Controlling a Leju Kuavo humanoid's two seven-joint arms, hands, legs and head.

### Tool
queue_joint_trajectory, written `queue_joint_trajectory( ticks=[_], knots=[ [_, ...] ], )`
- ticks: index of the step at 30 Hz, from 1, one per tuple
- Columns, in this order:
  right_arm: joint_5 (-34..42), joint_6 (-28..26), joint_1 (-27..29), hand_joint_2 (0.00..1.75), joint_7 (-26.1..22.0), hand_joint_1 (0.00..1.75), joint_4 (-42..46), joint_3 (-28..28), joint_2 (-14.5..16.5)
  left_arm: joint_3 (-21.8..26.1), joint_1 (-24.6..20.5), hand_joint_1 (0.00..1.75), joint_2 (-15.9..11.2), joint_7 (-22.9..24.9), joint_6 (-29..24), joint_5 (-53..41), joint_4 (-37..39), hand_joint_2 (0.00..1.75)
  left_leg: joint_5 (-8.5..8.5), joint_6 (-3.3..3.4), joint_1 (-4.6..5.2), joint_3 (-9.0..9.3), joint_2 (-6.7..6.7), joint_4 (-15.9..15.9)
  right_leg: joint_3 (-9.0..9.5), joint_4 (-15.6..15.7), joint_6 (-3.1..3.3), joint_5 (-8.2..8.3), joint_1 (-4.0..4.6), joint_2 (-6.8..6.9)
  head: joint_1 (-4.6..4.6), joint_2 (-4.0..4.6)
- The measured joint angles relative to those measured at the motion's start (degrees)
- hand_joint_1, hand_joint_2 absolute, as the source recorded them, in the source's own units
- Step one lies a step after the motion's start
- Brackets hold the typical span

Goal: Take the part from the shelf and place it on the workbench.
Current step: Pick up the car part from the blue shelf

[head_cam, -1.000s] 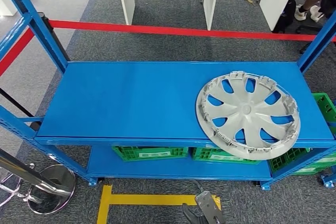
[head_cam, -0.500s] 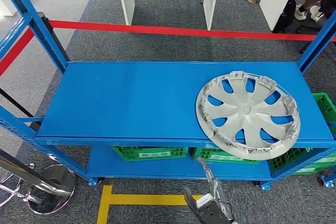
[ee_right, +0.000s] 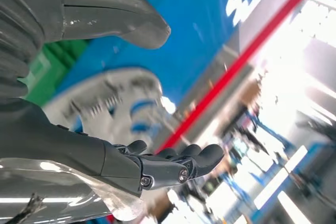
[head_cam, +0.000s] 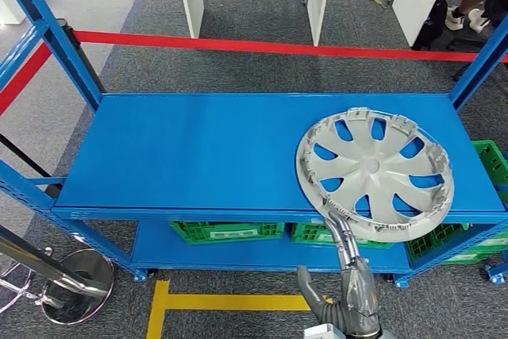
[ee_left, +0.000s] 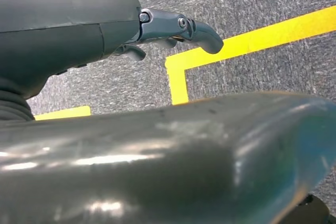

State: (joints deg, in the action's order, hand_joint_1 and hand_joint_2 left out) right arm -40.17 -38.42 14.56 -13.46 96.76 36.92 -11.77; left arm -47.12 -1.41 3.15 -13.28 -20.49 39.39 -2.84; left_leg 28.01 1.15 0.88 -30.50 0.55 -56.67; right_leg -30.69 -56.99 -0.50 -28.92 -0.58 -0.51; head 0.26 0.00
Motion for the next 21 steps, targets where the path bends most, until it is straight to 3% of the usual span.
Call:
queue_joint_trajectory(
  ticks=[13, 21],
  knots=[
    [-21.51, -0.77, 3.24, 1.75, -3.25, 0.0, 2.62, -9.81, 6.15, -3.2, -0.22, 0.0, 0.48, 0.07, 0.11, 1.19, 0.13, 0.0, 0.0, 0.0, 0.0, 0.0, 0.0, 0.01, 0.01, 0.0, 0.0, 0.0, 0.0, 0.0, -0.01, 0.0],
    [-33.74, -0.78, 2.79, 1.75, 2.95, 0.0, 1.82, -11.55, 6.02, -5.49, -0.41, 0.0, 0.37, 1.0, 0.1, 1.65, 0.13, 0.0, 0.0, 0.0, 0.0, 0.0, 0.0, 0.0, 0.02, 0.0, 0.0, 0.0, 0.0, 0.0, 0.0, 0.0]
  ],
)
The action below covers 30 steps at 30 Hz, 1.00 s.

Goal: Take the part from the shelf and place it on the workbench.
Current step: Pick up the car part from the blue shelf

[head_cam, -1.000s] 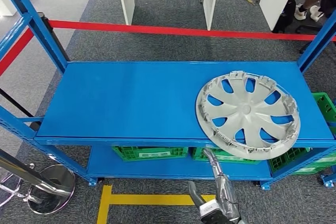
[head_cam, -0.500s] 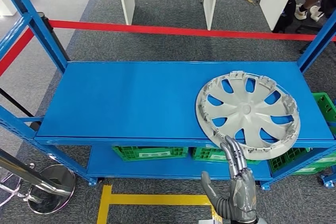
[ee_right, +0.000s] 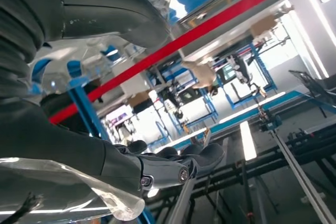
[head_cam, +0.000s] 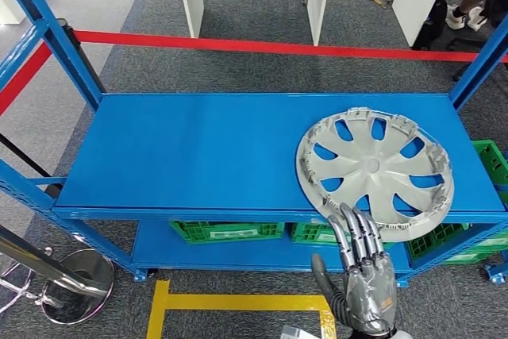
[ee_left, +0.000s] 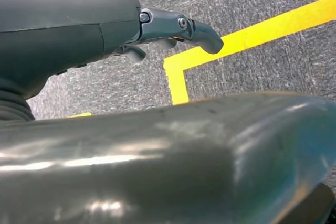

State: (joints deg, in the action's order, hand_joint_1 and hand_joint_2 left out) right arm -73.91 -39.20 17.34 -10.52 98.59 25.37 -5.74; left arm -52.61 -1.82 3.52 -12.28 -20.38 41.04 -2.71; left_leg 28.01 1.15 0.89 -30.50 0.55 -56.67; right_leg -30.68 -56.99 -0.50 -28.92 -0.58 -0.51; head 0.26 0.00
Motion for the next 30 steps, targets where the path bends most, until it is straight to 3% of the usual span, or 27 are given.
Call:
queue_joint_trajectory(
  ticks=[9, 20, 30],
  knots=[
    [-11.12, -0.04, -3.11, 1.75, 13.56, 0.0, -3.64, 2.59, -5.6, -2.31, -0.41, 0.0, -0.34, 1.0, 0.14, 0.26, -0.1, 0.0, 0.0, 0.0, 0.0, 0.0, 0.0, -0.01, 0.01, 0.0, 0.0, 0.0, 0.0, 0.0, -0.01, 0.0],
    [-15.97, -0.1, -7.25, 1.75, 31.05, 0.0, -8.96, 8.53, -14.77, -4.07, -0.58, 0.0, -0.84, 1.89, 0.16, 0.5, -0.6, 0.0, 0.0, 0.0, 0.01, 0.0, 0.0, -0.06, 0.0, 0.0, -0.01, 0.01, -0.01, 0.01, 0.0, 0.0],
    [-16.1, -0.15, -5.66, 1.75, 37.05, 0.0, -10.3, 10.21, -19.75, -4.31, -0.58, 0.0, -1.0, 1.41, 1.22, 1.35, -0.78, 0.0, 0.02, 0.03, 0.01, -0.01, 0.0, -0.08, 0.0, 0.0, -0.01, 0.01, -0.01, 0.01, -0.01, 0.0]
  ],
)
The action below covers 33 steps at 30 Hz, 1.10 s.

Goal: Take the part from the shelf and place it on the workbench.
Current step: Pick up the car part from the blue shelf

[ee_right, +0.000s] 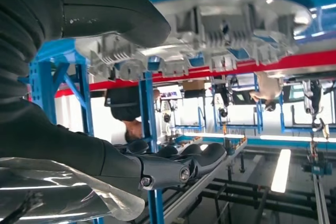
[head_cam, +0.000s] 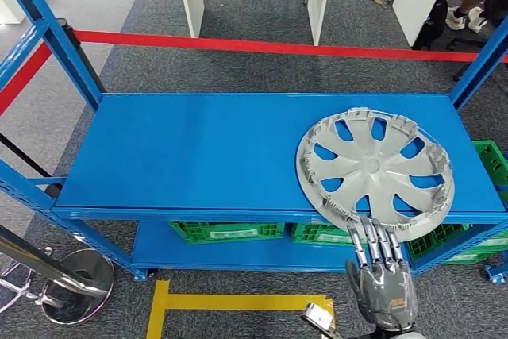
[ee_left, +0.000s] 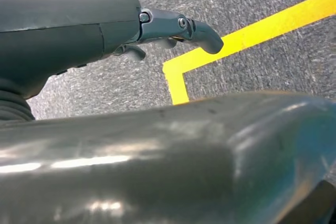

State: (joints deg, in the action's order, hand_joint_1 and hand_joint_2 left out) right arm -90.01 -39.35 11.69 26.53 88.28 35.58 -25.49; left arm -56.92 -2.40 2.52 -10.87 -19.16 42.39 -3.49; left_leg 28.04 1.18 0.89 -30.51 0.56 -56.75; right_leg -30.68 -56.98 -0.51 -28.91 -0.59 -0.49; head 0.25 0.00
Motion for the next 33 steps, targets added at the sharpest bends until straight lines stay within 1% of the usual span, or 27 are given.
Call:
queue_joint_trajectory(
  ticks=[8, 16, 19, 24, 29, 31, 33],
  knots=[
    [0.0, -0.02, 1.45, 1.75, 1.18, 0.0, 0.0, 0.43, -1.21, 0.08, 0.02, 0.0, -0.04, -2.02, 1.17, 1.69, -0.16, 0.0, 0.0, 0.0, 0.0, 0.0, 0.0, 0.0, 0.0, 0.0, 0.0, 0.0, 0.0, 0.0, 0.01, 0.0],
    [0.0, -0.02, 1.99, 1.75, 1.99, 0.0, 0.0, 0.78, -1.39, 0.32, 0.03, 0.0, -0.05, -4.32, 1.84, 3.03, -0.28, 0.0, 0.0, 0.0, 0.0, 0.0, 0.0, -0.01, 0.0, 0.0, 0.0, 0.0, 0.0, 0.0, 0.0, 0.0],
    [0.0, -0.02, 2.29, 1.75, 2.17, 0.0, 0.0, 0.93, -1.4, 0.56, 0.04, 0.0, -0.06, -5.86, 2.2, 3.97, -0.3, 0.0, 0.0, 0.0, 0.0, 0.0, 0.0, -0.01, 0.0, 0.0, 0.0, 0.0, 0.0, 0.0, 0.01, 0.0],
    [0.0, -0.04, 2.8, 1.75, 3.07, 0.0, 0.21, 1.21, -1.79, 1.41, 0.02, 0.0, -0.05, -10.82, 1.36, 5.13, -0.3, 0.0, 0.0, 0.01, 0.0, 0.0, 0.0, -0.01, 0.0, 0.0, 0.0, 0.0, 0.0, 0.0, 0.0, 0.0],
    [-0.01, -0.06, 3.28, 1.75, 3.24, 0.0, 0.31, 1.37, -2.1, 1.92, 0.03, 0.0, -0.02, -11.63, 1.22, 5.52, -0.3, 0.0, 0.0, 0.01, 0.0, 0.0, 0.0, -0.01, 0.01, 0.0, 0.0, 0.0, 0.0, 0.0, 0.0, 0.0],
    [-0.01, -0.06, 3.36, 1.75, 3.32, 0.0, 0.32, 1.42, -2.2, 2.09, 0.04, 0.0, -0.02, -12.43, 2.0, 6.2, -0.3, 0.0, 0.0, 0.01, 0.0, 0.0, 0.0, -0.01, 0.01, 0.0, 0.0, 0.0, 0.0, 0.0, 0.01, 0.0],
    [-0.02, -0.06, 3.38, 1.75, 3.39, 0.0, 0.32, 1.49, -2.3, 2.44, 0.06, 0.0, -0.03, -13.57, 4.21, 6.99, -0.3, 0.0, 0.0, 0.01, 0.0, 0.0, 0.0, -0.01, 0.01, 0.0, 0.0, 0.0, 0.0, 0.0, 0.01, 0.0]
  ],
)
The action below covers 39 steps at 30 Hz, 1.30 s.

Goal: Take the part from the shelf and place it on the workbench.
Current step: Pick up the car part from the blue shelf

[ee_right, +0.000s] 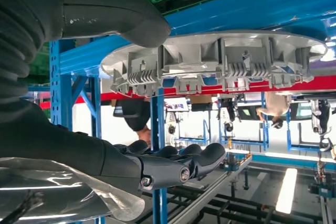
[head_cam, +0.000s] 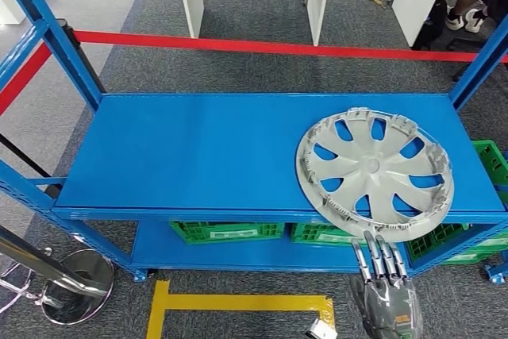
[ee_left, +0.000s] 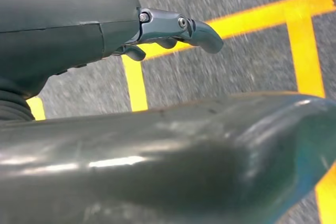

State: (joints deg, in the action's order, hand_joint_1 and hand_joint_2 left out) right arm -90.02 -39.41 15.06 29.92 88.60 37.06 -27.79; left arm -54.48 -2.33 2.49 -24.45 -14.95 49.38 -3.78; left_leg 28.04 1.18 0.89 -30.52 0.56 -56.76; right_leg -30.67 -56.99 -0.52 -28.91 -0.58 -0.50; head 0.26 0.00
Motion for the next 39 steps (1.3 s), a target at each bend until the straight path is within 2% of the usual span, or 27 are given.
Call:
queue_joint_trajectory(
  ticks=[7, 22, 29, 39],
  knots=[
    [0.03, 0.0, -0.8, 1.75, -1.54, 0.0, -0.33, 0.37, -0.02, 0.87, 0.08, 0.0, -0.24, -2.22, 5.47, 1.05, 0.0, 0.0, 0.0, 0.0, 0.0, 0.0, 0.0, 0.0, 0.01, 0.0, 0.0, 0.0, 0.0, 0.0, 0.01, 0.0],
    [0.81, 0.0, -3.72, 1.75, -4.23, 0.0, -3.4, 0.46, 0.27, 0.91, 0.06, 0.0, -0.52, -2.09, 6.76, 0.82, 0.0, 0.0, 0.0, 0.0, 0.0, -0.01, 0.0, 0.0, 0.01, 0.0, 0.0, 0.0, 0.0, -0.01, 0.01, 0.0],
    [1.81, 0.0, -7.47, 1.75, -9.94, 0.0, -9.94, -1.51, 2.79, 0.73, 0.05, 0.0, -0.78, -1.0, 7.6, 0.07, -0.06, 0.0, -0.01, 0.0, 0.0, 0.01, 0.0, 0.0, 0.02, 0.0, -0.01, 0.01, 0.0, 0.01, 0.01, 0.0],
    [1.27, 0.0, -11.87, 1.75, -14.61, 0.0, -21.0, -6.82, 6.37, 0.35, 0.03, 0.0, -1.28, 0.0, 7.91, -0.19, -0.32, 0.0, -0.01, 0.01, 0.0, 0.0, 0.0, -0.01, 0.02, -0.01, -0.02, 0.02, 0.0, 0.01, 0.0, 0.0]
  ],
)
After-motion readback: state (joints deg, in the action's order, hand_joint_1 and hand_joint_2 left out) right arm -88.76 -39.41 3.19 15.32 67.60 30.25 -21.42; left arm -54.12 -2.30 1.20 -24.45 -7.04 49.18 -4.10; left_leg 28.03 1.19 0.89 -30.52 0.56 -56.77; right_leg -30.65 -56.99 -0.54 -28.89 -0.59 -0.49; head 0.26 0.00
